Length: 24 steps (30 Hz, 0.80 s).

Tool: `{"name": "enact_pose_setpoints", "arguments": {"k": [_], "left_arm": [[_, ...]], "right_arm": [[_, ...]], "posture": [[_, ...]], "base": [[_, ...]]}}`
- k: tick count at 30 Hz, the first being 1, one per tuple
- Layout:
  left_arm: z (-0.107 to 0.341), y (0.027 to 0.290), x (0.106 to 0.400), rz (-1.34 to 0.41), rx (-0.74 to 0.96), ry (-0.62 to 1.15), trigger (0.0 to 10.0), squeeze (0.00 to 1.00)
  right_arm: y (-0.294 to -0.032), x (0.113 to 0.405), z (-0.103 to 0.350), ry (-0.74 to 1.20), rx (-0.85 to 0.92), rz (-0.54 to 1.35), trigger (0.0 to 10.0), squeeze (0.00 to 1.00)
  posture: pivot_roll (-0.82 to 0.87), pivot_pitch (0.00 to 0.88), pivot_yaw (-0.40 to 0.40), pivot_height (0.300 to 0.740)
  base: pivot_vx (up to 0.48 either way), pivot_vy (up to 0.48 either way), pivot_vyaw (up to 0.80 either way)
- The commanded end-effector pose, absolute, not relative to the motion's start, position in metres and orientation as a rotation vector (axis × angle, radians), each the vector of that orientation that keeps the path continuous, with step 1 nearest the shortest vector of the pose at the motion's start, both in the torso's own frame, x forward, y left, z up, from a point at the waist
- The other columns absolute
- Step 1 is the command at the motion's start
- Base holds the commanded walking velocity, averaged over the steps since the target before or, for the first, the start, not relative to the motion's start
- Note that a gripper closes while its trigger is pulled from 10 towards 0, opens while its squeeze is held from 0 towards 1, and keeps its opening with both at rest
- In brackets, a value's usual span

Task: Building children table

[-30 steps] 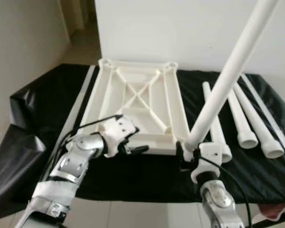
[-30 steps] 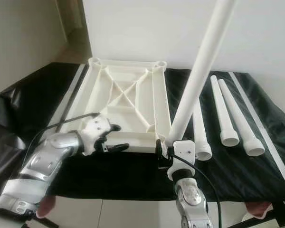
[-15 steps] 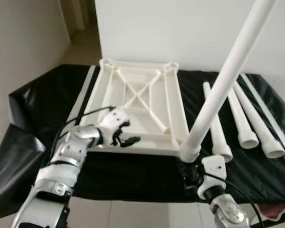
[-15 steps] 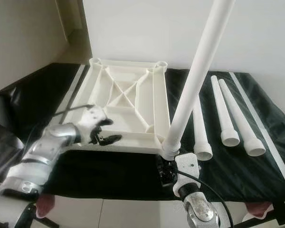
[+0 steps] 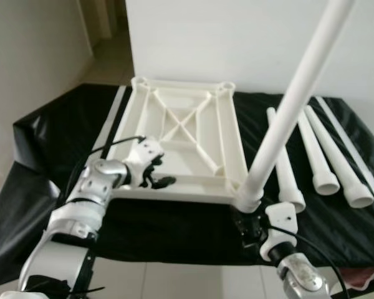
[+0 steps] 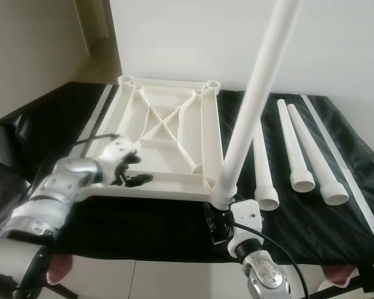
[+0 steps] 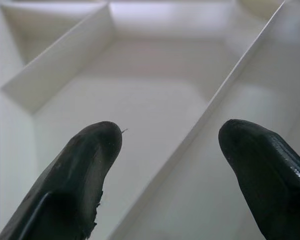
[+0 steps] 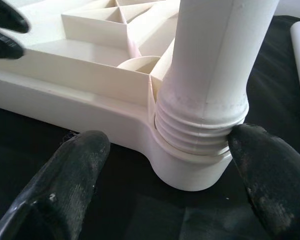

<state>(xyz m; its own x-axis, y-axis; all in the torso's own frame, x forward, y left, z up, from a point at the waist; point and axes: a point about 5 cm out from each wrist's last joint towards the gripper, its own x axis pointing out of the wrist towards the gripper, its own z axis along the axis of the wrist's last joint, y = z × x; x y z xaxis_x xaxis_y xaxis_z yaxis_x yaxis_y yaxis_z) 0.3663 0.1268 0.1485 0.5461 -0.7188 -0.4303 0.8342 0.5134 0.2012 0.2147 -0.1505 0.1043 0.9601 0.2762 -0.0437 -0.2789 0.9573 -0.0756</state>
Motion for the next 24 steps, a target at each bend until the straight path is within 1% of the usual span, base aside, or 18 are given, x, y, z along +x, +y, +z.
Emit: {"name": "enact_pose_setpoints", "arguments": {"k": [1, 6, 8, 10, 11, 15, 17, 22, 24], "left_arm": [[0.153, 0.144, 0.382, -0.513, 0.432, 0.234, 10.0, 0.00], [0.158, 0.135, 0.386, -0.546, 0.382, 0.222, 10.0, 0.00], [0.160, 0.122, 0.387, -0.598, 0.335, 0.229, 10.0, 0.00], [0.160, 0.122, 0.387, -0.598, 0.335, 0.229, 10.0, 0.00], [0.160, 0.118, 0.388, -0.613, 0.320, 0.235, 10.0, 0.00], [0.161, 0.111, 0.389, -0.632, 0.317, 0.227, 10.0, 0.00], [0.155, 0.107, 0.389, -0.659, 0.342, 0.268, 10.0, 0.00], [0.151, 0.106, 0.388, -0.672, 0.367, 0.296, 10.0, 0.00], [0.149, 0.106, 0.387, -0.707, 0.378, 0.313, 10.0, 0.00]], "right_arm": [[-0.145, 0.217, 0.106, 0.023, -0.062, 0.322, 10.0, 0.00], [-0.141, 0.215, 0.107, 0.013, -0.061, 0.367, 10.0, 0.00], [-0.137, 0.207, 0.105, 0.011, -0.045, 0.410, 10.0, 0.00], [-0.137, 0.207, 0.105, 0.011, -0.045, 0.410, 10.0, 0.00], [-0.137, 0.205, 0.104, 0.011, -0.039, 0.416, 10.0, 0.00], [-0.137, 0.196, 0.102, 0.011, -0.040, 0.432, 10.0, 0.00], [-0.142, 0.188, 0.100, 0.025, -0.036, 0.441, 10.0, 0.00], [-0.144, 0.187, 0.100, 0.027, -0.036, 0.442, 10.0, 0.00], [-0.147, 0.187, 0.100, 0.024, -0.039, 0.441, 10.0, 0.00]], "posture": [[0.02, 0.000, -0.005, 0.740], [0.01, 0.000, 0.000, 0.740], [0.01, 0.000, 0.005, 0.740], [0.01, 0.000, 0.005, 0.740], [0.00, 0.000, 0.009, 0.740], [-0.01, 0.000, 0.020, 0.740], [-0.02, 0.000, 0.029, 0.740], [-0.03, 0.000, 0.035, 0.740], [-0.04, 0.000, 0.042, 0.740]], "base": [[0.000, 0.000, 0.00], [0.000, 0.000, 0.00], [0.000, 0.000, 0.00], [0.000, 0.000, 0.00], [0.000, 0.000, 0.00], [0.000, 0.000, 0.00], [0.000, 0.000, 0.00], [0.000, 0.000, 0.00], [0.000, 0.000, 0.00]]}}
